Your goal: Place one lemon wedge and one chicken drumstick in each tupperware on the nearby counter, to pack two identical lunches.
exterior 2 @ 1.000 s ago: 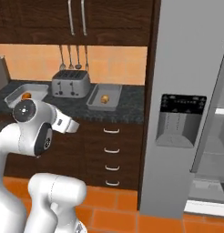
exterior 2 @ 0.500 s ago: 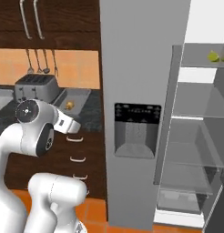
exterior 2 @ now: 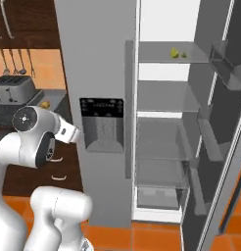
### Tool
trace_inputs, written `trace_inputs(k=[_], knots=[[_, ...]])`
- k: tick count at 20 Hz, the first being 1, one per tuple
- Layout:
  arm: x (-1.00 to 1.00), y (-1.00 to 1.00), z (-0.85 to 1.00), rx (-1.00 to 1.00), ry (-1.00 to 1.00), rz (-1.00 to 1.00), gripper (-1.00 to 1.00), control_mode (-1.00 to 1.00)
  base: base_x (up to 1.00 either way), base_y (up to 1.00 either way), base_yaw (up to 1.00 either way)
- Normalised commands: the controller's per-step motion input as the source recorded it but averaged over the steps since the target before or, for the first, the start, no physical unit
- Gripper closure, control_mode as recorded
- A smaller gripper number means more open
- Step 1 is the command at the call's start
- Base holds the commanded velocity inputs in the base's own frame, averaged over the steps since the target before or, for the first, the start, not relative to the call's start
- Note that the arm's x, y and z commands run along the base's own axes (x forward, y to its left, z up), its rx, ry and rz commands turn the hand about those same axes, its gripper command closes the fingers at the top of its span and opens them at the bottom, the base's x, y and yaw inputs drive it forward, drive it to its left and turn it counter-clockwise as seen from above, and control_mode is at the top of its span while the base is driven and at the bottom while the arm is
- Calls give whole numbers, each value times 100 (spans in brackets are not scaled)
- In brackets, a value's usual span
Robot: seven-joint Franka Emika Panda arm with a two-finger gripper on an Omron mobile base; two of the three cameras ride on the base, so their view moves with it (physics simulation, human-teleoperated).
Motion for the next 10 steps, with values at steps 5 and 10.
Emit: trace_inputs(k=[5,10], knots=[[0,0,0,0,0,0,-100,100,56,-100,-8],[0,0,0,0,0,0,-100,100,36,-100,-4]])
